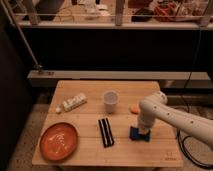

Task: Wipe the white sponge on the table

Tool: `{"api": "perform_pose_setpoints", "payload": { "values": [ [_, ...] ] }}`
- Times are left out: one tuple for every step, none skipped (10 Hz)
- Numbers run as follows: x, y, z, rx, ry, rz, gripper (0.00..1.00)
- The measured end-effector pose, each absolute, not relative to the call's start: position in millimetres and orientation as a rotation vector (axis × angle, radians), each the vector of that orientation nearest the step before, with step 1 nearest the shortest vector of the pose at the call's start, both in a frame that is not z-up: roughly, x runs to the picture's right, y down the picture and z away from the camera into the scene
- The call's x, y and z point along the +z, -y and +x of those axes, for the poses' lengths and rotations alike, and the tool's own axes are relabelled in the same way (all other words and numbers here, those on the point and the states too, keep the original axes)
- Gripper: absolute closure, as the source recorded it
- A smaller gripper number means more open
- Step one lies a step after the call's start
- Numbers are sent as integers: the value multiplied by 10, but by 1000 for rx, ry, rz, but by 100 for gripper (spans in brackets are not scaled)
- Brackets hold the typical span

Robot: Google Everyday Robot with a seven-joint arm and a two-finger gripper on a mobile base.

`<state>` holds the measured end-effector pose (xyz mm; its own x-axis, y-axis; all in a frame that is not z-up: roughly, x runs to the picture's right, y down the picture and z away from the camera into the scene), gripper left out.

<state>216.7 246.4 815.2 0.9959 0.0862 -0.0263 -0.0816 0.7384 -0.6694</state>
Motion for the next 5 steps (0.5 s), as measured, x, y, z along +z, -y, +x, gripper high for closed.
{"api": "perform_pose_setpoints", "payload": {
  "values": [
    [8137, -2446, 2198, 100, 1, -731, 100],
    [8118, -2427, 2262, 106, -10, -730, 100],
    [8092, -2426, 2302, 107, -18, -734, 100],
    [8036, -2428, 2309, 98, -27, -742, 100],
    [7955, -2460, 2298, 99, -32, -753, 100]
  ]
}}
